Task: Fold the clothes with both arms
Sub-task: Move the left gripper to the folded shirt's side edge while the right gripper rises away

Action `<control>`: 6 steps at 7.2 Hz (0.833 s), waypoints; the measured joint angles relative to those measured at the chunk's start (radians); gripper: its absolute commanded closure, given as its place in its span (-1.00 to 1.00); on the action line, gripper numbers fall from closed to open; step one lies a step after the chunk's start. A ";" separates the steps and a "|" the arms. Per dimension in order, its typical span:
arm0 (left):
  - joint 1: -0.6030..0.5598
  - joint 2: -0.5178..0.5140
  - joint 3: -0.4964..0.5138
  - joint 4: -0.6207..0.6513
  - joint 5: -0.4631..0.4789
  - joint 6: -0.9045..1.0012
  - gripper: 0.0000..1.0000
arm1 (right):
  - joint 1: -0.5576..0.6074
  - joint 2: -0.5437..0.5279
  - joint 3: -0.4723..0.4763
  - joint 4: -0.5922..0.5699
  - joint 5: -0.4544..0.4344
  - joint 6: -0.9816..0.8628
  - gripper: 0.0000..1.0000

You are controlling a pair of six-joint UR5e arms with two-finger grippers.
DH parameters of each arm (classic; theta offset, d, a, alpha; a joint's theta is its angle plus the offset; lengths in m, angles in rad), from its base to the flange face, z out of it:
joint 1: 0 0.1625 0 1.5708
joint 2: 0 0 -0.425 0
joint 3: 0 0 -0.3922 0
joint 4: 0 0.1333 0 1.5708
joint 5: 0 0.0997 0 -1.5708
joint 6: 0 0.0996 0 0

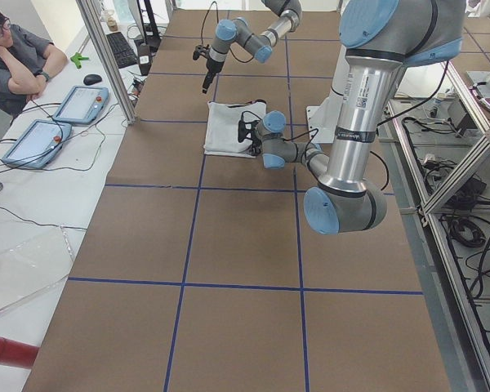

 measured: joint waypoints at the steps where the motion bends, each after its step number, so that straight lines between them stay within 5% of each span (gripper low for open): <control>1: 0.014 0.000 0.000 0.000 0.010 -0.004 0.59 | 0.000 -0.001 0.000 0.001 -0.001 0.000 -1.00; 2: 0.022 0.000 0.000 0.001 0.014 -0.004 0.90 | 0.000 -0.002 0.001 0.001 -0.001 0.000 -1.00; 3: 0.028 0.001 -0.001 0.001 0.016 -0.001 1.00 | 0.000 -0.003 0.001 0.002 -0.002 0.001 -1.00; 6: 0.032 0.019 -0.013 0.001 0.015 0.001 0.95 | 0.000 -0.009 0.003 0.003 -0.003 0.003 -1.00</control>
